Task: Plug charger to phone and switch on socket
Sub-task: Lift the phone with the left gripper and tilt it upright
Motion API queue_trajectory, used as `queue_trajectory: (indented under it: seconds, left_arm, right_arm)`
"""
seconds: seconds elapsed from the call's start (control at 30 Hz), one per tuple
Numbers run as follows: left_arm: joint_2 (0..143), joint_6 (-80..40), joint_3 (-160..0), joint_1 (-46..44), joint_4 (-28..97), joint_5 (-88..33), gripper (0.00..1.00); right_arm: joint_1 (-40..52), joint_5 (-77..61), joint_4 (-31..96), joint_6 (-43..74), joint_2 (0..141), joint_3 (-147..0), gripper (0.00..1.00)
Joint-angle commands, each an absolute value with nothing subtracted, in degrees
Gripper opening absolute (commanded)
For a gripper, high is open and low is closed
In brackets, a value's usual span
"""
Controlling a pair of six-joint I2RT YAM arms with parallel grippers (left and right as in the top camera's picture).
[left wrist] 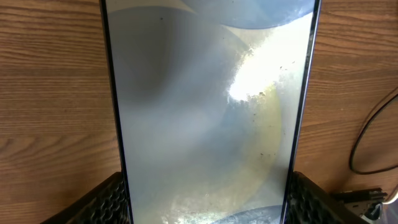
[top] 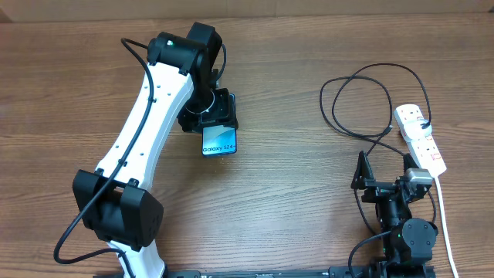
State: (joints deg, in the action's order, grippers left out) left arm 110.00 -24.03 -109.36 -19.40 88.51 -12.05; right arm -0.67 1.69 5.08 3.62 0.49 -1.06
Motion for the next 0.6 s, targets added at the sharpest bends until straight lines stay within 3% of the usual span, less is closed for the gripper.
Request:
queue_trajectory:
  seconds: [0.0, 0.57]
  left_arm:
    - [107.24, -24.93, -111.07, -19.05, 88.38, -13.63, 0.32]
    - [107.24, -25.67, -111.04, -19.05, 88.44, -13.61, 0.33]
  right_arm:
    - [-0.71, 1.37, 4.69, 2.92, 0.23, -0.45, 1.00]
    - [-0.71, 1.37, 4.69, 2.92, 0.23, -0.45, 1.00]
